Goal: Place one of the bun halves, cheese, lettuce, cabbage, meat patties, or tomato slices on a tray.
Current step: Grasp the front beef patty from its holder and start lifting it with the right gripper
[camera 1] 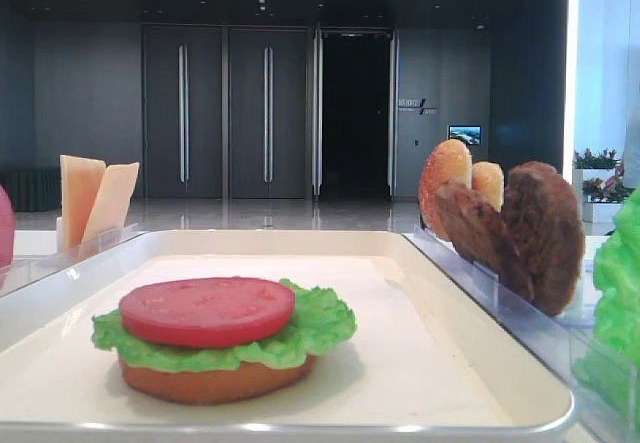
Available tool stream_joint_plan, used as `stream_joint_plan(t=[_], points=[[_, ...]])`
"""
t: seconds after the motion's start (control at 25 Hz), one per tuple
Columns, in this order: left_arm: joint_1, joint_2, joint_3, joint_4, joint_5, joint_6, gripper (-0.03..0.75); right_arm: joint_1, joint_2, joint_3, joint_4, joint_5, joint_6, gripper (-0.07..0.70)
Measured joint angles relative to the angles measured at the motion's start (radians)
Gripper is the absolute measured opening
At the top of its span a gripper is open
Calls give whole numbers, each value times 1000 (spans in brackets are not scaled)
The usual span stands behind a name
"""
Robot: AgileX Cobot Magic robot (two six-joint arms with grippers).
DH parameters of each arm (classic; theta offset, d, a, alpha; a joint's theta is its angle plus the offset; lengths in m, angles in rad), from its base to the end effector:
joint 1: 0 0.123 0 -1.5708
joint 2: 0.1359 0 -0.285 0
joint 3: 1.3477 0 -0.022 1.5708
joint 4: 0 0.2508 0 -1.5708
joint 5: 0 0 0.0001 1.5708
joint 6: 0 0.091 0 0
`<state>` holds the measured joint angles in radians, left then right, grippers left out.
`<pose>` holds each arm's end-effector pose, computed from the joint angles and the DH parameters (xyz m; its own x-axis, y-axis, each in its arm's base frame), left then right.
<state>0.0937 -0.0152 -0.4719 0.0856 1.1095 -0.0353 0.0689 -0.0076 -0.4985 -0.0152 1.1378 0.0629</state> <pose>-0.0069 0.0064 0.2658 -0.5070 -0.0448 -0.8608 -0.1574 0.9867 0.0414 -0.0091 -0.0019 0.2707 -0.5191 0.0208 -0.8544 -0.0278 0.9988 0.0412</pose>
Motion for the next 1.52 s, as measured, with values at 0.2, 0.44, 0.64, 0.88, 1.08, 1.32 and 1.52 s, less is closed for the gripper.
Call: stream_joint_plan(t=[0.2,0.44,0.64,0.88,1.08,1.32,1.52], points=[[0,0,0,0,0,0,485,0,0,0,0,0,0,509],[0,0,0,0,0,0,485,0,0,0,0,0,0,509],[0,0,0,0,0,0,485,0,0,0,0,0,0,509],[0,0,0,0,0,0,485,0,0,0,0,0,0,509],[0,0,0,0,0,0,485,0,8,0,0,0,0,509],[0,0,0,0,0,0,480,0,173,0,7,-1,1,509],[0,0,0,0,0,0,457,0,354,-7,15,-1,1,509]])
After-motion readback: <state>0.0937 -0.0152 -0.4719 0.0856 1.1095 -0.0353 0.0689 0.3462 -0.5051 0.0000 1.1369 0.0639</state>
